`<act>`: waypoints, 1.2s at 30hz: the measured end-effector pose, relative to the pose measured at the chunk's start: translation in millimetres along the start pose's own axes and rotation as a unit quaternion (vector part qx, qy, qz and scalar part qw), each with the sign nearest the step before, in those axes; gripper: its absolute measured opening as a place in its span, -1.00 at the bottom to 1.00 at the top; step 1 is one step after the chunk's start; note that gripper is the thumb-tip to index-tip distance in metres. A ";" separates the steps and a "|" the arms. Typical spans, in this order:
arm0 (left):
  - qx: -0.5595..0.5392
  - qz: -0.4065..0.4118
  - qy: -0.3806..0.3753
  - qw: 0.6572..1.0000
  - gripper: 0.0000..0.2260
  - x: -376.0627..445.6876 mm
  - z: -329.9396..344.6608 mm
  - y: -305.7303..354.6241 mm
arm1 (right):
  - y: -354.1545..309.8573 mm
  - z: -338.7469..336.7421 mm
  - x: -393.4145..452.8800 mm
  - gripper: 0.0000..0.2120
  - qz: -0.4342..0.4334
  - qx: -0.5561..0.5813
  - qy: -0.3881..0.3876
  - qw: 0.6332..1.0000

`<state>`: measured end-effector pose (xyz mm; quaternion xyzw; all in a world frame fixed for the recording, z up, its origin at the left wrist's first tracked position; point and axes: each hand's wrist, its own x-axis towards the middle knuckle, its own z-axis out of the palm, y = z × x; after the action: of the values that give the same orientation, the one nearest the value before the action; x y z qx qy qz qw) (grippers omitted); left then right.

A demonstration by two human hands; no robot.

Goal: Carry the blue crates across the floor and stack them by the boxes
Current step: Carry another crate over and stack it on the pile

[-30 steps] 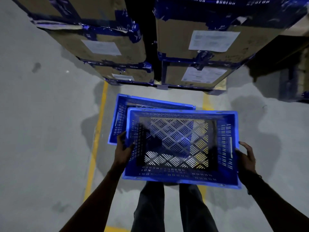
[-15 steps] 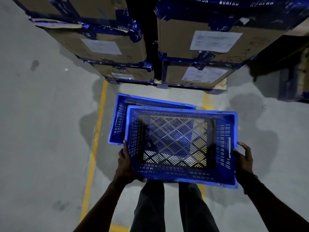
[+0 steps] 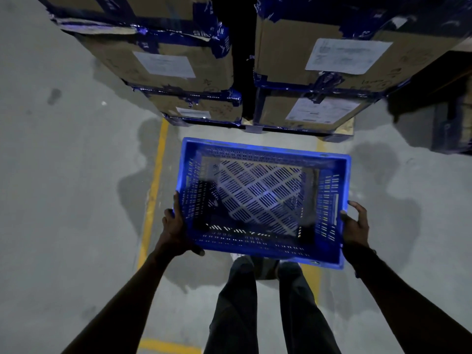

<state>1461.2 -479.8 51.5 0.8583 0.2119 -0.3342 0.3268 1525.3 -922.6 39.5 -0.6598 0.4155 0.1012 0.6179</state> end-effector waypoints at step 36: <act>0.014 0.038 0.080 0.996 0.61 40.5 -23.9 -48.6 | 39.7 52.2 2.4 -0.72 -0.248 -0.190 0.058 0.948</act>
<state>1471.1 -423.3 15.8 0.8943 0.2000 -0.2545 0.3090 1520.0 -872.3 -2.4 -0.8518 0.2470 -0.0165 0.4617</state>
